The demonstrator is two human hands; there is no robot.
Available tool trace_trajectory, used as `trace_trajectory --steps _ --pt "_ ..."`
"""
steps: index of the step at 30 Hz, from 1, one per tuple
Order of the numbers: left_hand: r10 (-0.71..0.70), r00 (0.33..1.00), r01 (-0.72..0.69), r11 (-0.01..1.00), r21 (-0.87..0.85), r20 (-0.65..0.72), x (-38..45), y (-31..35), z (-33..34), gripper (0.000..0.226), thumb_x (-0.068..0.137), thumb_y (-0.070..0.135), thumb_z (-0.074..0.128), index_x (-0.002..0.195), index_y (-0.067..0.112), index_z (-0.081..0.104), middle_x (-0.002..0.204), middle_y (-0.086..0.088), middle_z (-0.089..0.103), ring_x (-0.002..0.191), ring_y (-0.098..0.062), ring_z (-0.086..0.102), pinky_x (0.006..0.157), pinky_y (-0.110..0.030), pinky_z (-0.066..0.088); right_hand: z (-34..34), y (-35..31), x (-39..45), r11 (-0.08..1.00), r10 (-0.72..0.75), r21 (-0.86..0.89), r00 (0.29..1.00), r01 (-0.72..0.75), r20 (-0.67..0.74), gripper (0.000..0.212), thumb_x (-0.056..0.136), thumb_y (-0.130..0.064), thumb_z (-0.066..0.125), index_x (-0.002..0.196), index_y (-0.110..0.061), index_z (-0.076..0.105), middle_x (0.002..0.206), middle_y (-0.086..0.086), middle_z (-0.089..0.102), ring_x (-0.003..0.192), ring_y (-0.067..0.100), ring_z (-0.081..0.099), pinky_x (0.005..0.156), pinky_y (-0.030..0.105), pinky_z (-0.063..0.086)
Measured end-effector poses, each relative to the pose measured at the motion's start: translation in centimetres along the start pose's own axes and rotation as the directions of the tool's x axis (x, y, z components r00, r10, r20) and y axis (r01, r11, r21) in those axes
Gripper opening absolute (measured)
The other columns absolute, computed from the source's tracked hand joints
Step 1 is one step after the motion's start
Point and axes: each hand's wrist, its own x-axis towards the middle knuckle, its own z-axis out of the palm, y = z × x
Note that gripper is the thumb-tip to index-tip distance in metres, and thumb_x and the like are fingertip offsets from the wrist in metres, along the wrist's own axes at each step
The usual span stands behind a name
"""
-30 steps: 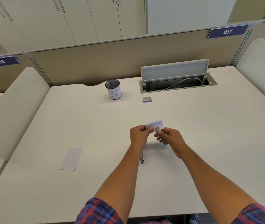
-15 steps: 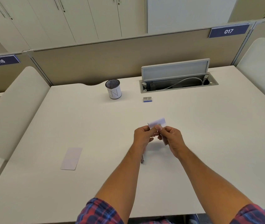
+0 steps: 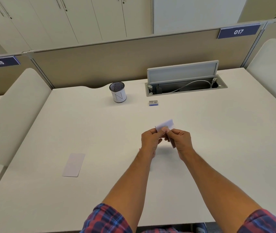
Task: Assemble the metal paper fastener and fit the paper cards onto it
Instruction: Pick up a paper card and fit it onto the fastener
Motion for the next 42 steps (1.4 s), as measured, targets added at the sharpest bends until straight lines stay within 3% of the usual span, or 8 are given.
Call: trace_trajectory --steps 6,12,17,21,28,36,40,42 --pt "-0.054 0.996 0.050 0.998 -0.046 -0.076 0.9 0.1 -1.0 0.012 0.096 0.017 0.066 0.100 0.007 0.073 0.084 -0.005 0.071 0.075 -0.016 0.065 0.071 -0.028 0.053 -0.1 -0.6 0.4 0.978 0.133 0.160 0.991 -0.136 0.032 0.035 0.095 -0.040 0.065 0.096 -0.005 0.072 0.088 0.012 0.070 0.070 0.023 0.064 0.064 0.032 0.051" --pt "-0.238 0.970 0.241 0.961 -0.133 0.042 0.0 0.8 -1.1 0.014 0.102 0.019 0.051 0.102 0.011 0.063 0.071 -0.002 0.061 0.061 -0.016 0.060 0.053 -0.025 0.042 -0.4 -0.6 0.7 0.943 0.203 0.260 0.978 -0.206 0.037 0.021 0.083 -0.032 0.071 0.094 -0.017 0.063 0.069 0.001 0.055 0.052 0.017 0.042 0.051 0.028 0.034" --pt "-0.374 0.905 0.396 0.914 -0.083 0.201 -0.5 0.9 -1.1 0.033 0.100 0.023 0.035 0.070 0.018 0.047 0.063 0.000 0.047 0.054 -0.019 0.047 0.050 -0.026 0.027 -0.2 -0.4 0.7 0.952 0.241 0.164 0.964 -0.257 0.115 0.026 0.080 -0.041 0.083 0.092 -0.018 0.075 0.054 -0.002 0.036 0.045 0.014 0.028 0.047 0.024 0.025" --pt "-0.396 0.861 0.431 0.901 -0.046 0.320 -1.0 0.9 -0.8 0.027 0.088 0.015 0.032 0.065 0.020 0.045 0.062 -0.001 0.042 0.056 -0.020 0.046 0.051 -0.028 0.024 0.0 -0.6 0.5 0.954 0.262 0.100 0.948 -0.282 0.178 0.030 0.075 -0.050 0.084 0.071 -0.021 0.075 0.049 0.001 0.052 0.041 0.012 0.050 0.045 0.020 0.035" --pt "-0.401 0.810 0.425 0.904 0.043 0.428 -0.7 0.8 -1.1 0.029 0.089 0.013 0.028 0.069 0.018 0.047 0.065 -0.002 0.045 0.064 -0.022 0.050 0.053 -0.028 0.029 -0.4 -0.8 0.6 0.960 0.238 0.105 0.952 -0.261 0.190 0.028 0.072 -0.043 0.087 0.085 -0.020 0.076 0.068 0.010 0.070 0.045 0.017 0.060 0.045 0.021 0.031" --pt "-0.045 0.993 0.058 0.991 -0.123 0.110 0.2 0.7 -1.9 0.006 0.089 0.012 0.066 0.092 0.010 0.071 0.091 -0.010 0.073 0.077 -0.023 0.070 0.055 -0.024 0.042 -1.3 -0.9 1.6 0.958 0.240 0.134 0.965 -0.252 0.103 0.014 0.083 -0.022 0.081 0.075 -0.017 0.071 0.050 -0.005 0.030 0.041 0.011 0.020 0.043 0.018 0.021" --pt "-0.117 0.993 0.121 0.974 -0.189 0.034 0.8 1.1 -3.0 0.048 0.094 0.054 0.058 0.091 0.008 0.070 0.090 -0.011 0.075 0.077 -0.021 0.074 0.055 -0.026 0.044 -1.8 -0.7 1.8 0.960 0.251 0.108 0.965 -0.258 0.077 0.015 0.085 -0.017 0.079 0.074 -0.016 0.070 0.049 -0.005 0.030 0.040 0.011 0.020 0.042 0.017 0.022" --pt "-0.080 0.997 0.081 0.989 -0.125 0.008 0.9 0.7 -3.2 0.044 0.089 0.050 0.068 0.094 0.007 0.072 0.090 -0.010 0.076 0.076 -0.020 0.074 0.056 -0.026 0.045 -1.8 -0.5 1.8 0.961 0.255 0.095 0.964 -0.262 0.078 0.014 0.084 -0.018 0.080 0.075 -0.015 0.070 0.049 -0.004 0.030 0.040 0.012 0.020 0.043 0.018 0.021"
